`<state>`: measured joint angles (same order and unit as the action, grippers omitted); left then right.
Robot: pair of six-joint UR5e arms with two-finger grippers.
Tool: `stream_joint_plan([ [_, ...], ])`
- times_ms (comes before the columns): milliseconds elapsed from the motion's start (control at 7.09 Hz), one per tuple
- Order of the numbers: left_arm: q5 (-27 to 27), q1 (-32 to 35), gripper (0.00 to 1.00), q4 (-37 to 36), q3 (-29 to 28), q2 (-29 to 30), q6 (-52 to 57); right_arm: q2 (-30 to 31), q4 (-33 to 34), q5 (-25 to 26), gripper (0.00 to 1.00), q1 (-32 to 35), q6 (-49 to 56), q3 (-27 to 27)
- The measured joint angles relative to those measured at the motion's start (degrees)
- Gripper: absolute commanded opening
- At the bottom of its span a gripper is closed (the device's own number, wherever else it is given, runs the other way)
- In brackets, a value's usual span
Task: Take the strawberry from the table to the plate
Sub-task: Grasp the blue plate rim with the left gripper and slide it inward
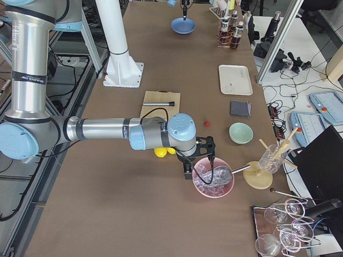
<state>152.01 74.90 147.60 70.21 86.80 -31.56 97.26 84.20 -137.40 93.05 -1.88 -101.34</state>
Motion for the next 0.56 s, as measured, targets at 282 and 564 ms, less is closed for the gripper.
stream_joint_plan([
  [282, 4.9, 3.6, 0.00, -10.9, 7.3, 2.9, -2.0, -0.1, 0.0, -0.1, 1.00, -0.5, 0.0, -0.5],
  [564, 4.2, 3.4, 0.00, -15.5, 16.2, 4.7, -10.4, -1.4, 0.0, 0.3, 1.00, -2.2, -1.0, -0.9],
])
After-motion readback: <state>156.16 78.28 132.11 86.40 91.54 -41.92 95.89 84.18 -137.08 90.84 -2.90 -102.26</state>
